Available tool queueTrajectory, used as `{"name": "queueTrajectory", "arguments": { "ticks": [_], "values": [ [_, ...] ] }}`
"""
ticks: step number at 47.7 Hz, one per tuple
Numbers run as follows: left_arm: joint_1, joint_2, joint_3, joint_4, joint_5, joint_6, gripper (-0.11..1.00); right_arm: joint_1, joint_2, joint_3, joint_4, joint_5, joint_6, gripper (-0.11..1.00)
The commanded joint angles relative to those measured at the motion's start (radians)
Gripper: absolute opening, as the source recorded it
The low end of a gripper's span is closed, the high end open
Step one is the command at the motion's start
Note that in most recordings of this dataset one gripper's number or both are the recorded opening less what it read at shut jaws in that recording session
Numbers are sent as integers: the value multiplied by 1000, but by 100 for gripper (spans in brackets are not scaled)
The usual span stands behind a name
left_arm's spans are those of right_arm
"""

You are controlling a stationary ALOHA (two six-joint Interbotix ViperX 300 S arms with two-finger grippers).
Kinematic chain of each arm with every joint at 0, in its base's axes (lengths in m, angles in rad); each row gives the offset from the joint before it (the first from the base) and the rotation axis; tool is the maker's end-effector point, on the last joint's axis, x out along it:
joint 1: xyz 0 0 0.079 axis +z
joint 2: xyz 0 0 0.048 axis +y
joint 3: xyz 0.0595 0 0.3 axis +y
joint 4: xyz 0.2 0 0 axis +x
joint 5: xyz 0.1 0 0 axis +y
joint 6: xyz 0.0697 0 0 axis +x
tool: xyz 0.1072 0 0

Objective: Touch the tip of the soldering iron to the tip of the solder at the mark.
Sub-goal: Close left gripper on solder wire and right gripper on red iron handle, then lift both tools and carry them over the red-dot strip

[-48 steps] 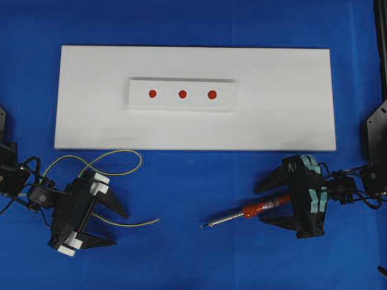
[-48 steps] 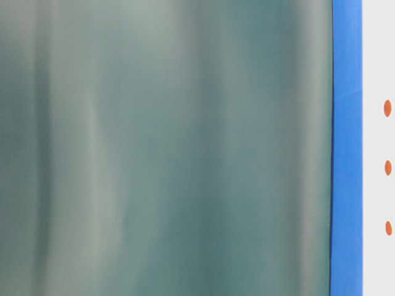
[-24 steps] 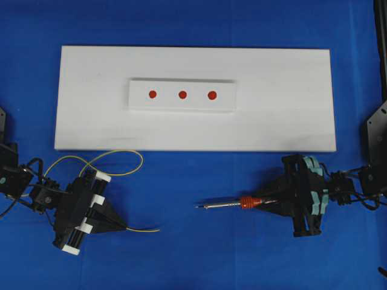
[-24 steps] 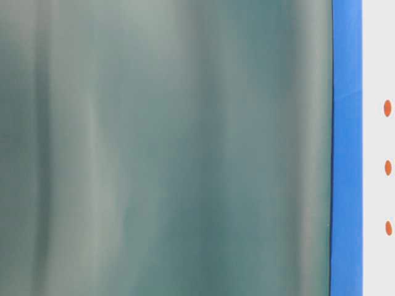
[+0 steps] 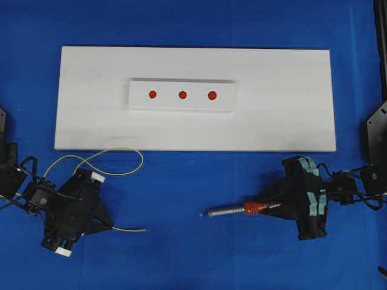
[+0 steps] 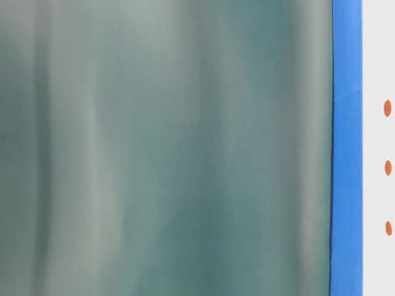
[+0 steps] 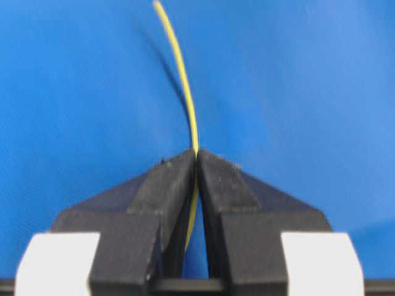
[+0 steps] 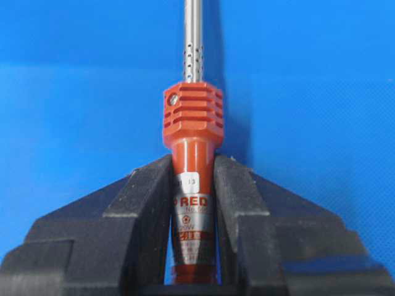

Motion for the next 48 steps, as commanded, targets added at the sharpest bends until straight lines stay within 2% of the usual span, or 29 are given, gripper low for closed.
{"name": "queueTrajectory", "arguments": {
  "ticks": [1,16,23,29,39,48],
  "values": [
    [3,-91,-43,0,129,-3,3,-5,-86,-15,-3,74,-17,6],
    [43,-273,-172,9,526,-3,3,-94,-373,-114,-6,541,-97,6],
    [52,-302,-209,11,620,-3,3,-121,-448,-175,-29,712,-120,6],
    [60,-304,-230,11,657,-3,3,-146,-459,-199,-41,772,-120,6],
    [94,-302,-245,11,661,-3,3,-192,-453,-202,-44,796,-120,6],
    [183,-284,-293,11,704,3,3,-310,-453,-218,-58,876,-120,6]
  ]
}}
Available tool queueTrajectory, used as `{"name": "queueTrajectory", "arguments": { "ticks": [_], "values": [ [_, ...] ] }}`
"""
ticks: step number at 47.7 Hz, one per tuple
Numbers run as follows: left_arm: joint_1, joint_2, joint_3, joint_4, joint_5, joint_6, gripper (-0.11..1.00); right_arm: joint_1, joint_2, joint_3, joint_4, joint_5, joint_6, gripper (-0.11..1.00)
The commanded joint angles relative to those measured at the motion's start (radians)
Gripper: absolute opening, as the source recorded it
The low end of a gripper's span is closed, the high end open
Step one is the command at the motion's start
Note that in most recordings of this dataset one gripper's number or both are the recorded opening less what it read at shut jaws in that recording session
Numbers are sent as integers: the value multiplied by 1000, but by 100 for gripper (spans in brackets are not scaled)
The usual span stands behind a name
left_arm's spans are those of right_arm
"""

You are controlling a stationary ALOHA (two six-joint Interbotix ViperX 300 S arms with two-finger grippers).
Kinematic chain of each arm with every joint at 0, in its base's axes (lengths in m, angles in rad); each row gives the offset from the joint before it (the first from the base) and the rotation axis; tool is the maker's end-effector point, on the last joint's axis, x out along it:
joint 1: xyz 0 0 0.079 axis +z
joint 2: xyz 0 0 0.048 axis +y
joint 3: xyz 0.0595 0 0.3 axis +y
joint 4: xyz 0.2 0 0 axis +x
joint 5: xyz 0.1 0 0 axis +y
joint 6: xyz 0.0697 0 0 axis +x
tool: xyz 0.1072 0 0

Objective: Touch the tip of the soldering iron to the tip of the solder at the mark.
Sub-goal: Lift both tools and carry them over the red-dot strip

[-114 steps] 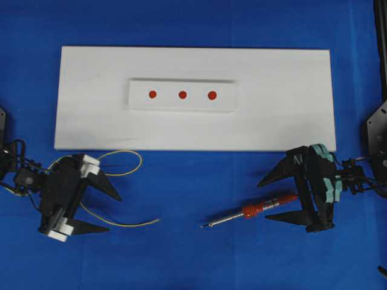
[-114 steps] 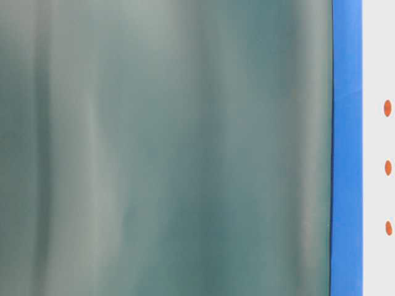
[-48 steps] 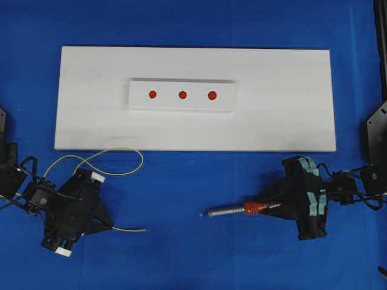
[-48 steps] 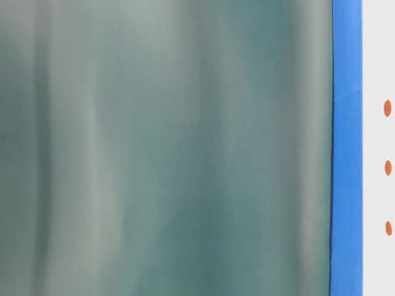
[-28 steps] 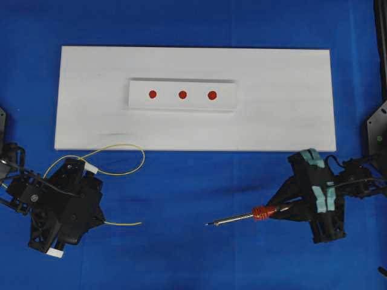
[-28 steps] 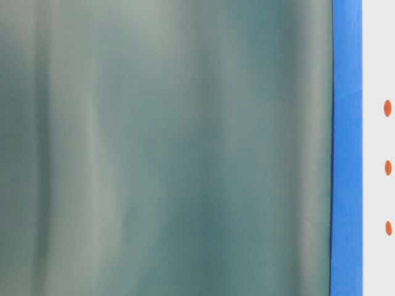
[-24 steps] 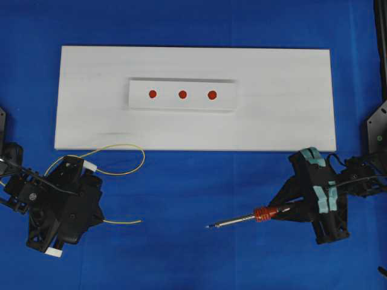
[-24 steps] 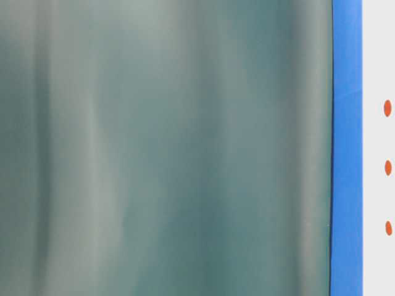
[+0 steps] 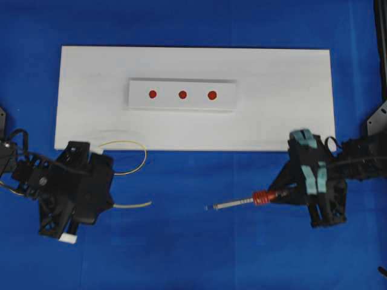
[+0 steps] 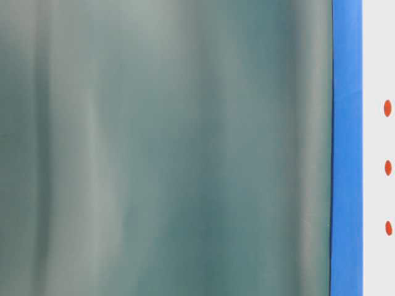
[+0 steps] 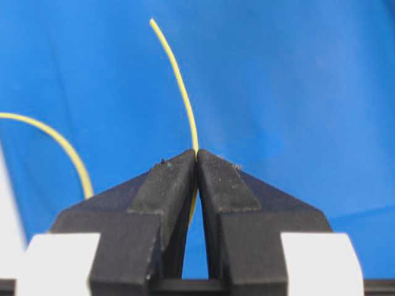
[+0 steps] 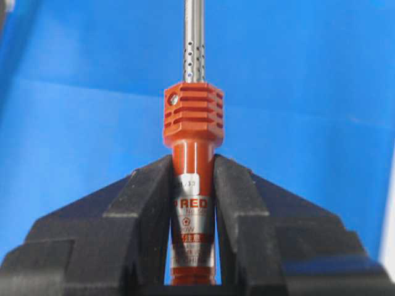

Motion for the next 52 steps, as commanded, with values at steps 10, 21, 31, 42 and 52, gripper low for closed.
{"name": "queueTrajectory", "arguments": {
  "ticks": [10,21,31,42,52],
  "values": [
    [158,48,-110,6,156,8,3,-198,-8,-67,-61,146,-2,6],
    [285,81,-167,20,236,25,3,-331,-6,-107,-143,196,0,6],
    [367,87,-183,20,232,100,3,-439,-2,-118,-204,199,0,6],
    [443,92,-192,20,230,135,3,-499,18,-135,-229,206,0,6],
    [459,92,-192,21,230,141,3,-499,38,-149,-230,233,0,6]
  ]
}}
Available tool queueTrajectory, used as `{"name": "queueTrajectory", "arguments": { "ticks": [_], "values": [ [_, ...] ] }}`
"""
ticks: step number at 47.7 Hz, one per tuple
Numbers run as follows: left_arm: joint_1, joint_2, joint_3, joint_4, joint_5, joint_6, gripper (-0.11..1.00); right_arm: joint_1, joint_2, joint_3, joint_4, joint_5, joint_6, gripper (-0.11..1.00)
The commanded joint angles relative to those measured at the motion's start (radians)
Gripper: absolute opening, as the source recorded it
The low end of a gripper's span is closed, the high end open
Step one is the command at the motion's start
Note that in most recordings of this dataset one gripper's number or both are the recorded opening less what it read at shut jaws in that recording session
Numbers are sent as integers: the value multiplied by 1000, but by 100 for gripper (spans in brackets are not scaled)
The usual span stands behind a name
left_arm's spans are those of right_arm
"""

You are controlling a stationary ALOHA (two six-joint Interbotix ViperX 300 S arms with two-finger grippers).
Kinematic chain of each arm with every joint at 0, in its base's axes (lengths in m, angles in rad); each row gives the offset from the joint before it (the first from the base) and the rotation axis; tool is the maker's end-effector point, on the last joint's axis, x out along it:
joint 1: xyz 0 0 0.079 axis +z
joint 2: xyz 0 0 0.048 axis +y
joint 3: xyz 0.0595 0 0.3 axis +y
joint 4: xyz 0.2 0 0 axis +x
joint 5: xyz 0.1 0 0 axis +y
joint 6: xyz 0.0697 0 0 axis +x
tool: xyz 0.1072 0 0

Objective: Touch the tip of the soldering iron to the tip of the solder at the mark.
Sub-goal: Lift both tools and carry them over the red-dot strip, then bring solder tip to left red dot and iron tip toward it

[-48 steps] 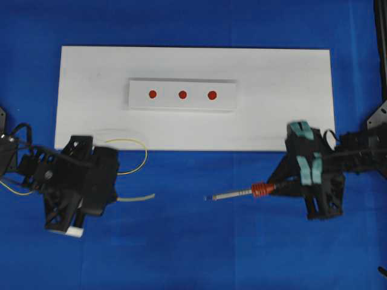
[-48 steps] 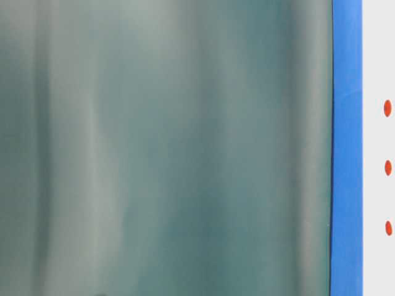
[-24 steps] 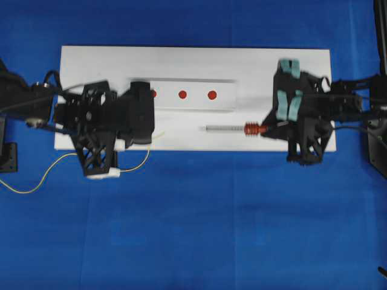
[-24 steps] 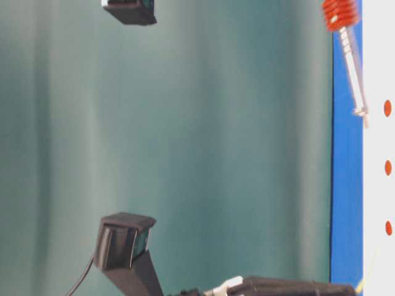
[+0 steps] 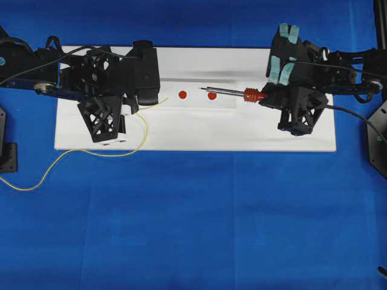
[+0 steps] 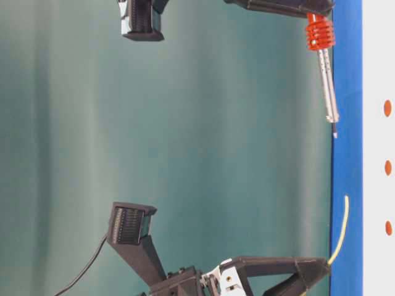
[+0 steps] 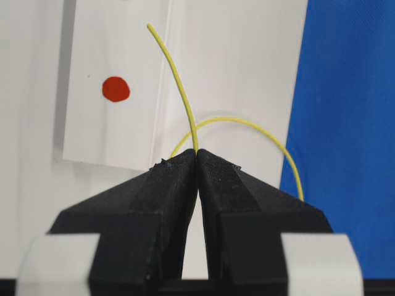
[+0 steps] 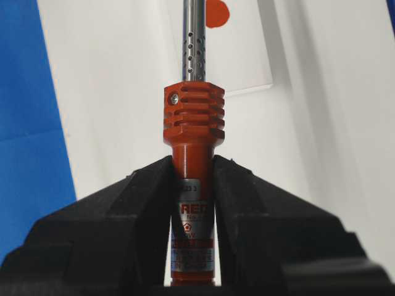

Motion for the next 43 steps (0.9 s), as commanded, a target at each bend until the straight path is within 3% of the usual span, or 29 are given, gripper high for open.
{"name": "queueTrajectory", "arguments": {
  "ticks": [1,22,43],
  "values": [
    [6,-9,-23,2,-6,2,3,-2,-2,-31,-3,5,0,6],
    [31,-21,17,2,-9,-9,3,-2,18,-49,-3,6,-2,6],
    [46,6,107,-2,-97,-41,3,-2,81,-104,-3,8,-3,6]
  ]
}}
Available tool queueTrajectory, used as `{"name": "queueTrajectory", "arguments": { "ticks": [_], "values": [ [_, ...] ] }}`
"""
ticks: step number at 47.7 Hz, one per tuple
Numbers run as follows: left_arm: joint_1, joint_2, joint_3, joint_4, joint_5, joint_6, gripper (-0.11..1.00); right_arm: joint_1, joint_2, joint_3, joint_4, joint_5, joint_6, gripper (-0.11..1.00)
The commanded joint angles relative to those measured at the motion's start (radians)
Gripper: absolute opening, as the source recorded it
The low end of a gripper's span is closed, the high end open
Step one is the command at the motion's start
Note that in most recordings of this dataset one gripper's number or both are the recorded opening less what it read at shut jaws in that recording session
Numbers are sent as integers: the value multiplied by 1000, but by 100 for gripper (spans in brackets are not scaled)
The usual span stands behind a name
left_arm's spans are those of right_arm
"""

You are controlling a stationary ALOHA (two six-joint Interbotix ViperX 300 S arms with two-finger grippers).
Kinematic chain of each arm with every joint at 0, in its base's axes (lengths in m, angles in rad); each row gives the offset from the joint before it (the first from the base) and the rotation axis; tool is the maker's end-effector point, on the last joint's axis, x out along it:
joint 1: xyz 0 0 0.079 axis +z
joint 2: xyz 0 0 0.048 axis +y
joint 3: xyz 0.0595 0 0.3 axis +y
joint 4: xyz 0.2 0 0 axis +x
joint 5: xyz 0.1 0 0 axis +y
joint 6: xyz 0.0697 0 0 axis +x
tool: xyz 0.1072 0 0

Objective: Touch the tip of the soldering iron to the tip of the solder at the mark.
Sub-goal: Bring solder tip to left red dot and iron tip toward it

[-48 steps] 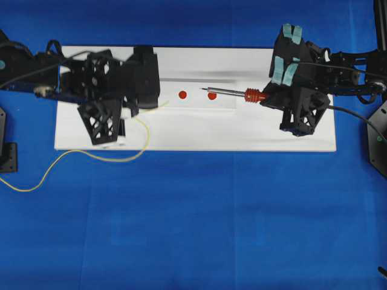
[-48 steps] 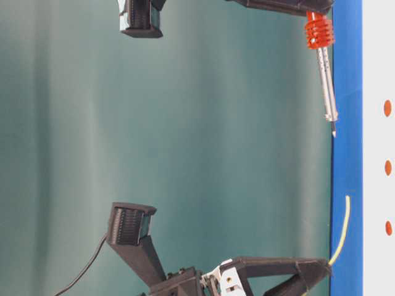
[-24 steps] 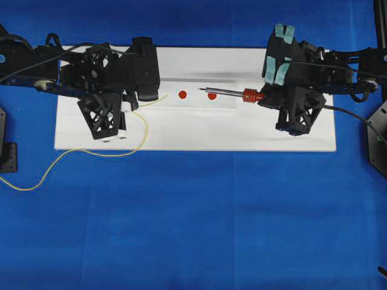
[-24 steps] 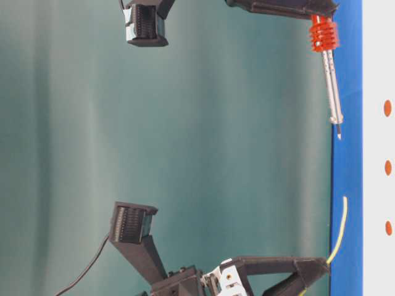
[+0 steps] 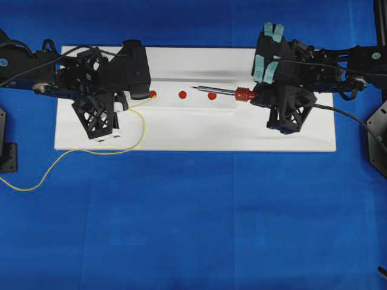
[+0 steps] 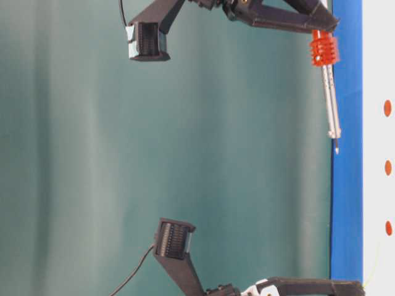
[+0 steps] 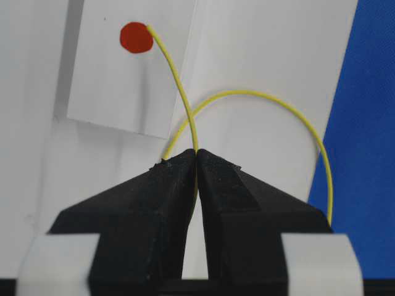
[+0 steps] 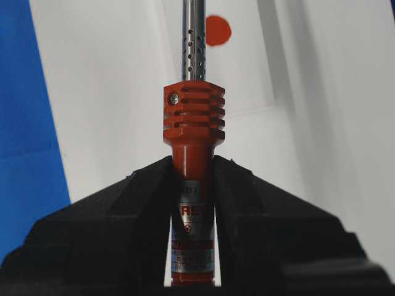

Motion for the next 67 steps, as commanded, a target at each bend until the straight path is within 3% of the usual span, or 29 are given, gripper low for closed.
{"name": "queueTrajectory", "arguments": {
  "ticks": [1,43,67],
  "values": [
    [3,-5,-5,0,-8,-3,3,-2,5,-40,-3,-2,-3,6],
    [21,17,-15,0,6,-8,3,17,115,-146,-17,20,-6,6],
    [21,28,-38,-2,20,-6,3,18,291,-310,-64,91,-12,6]
  ]
}}
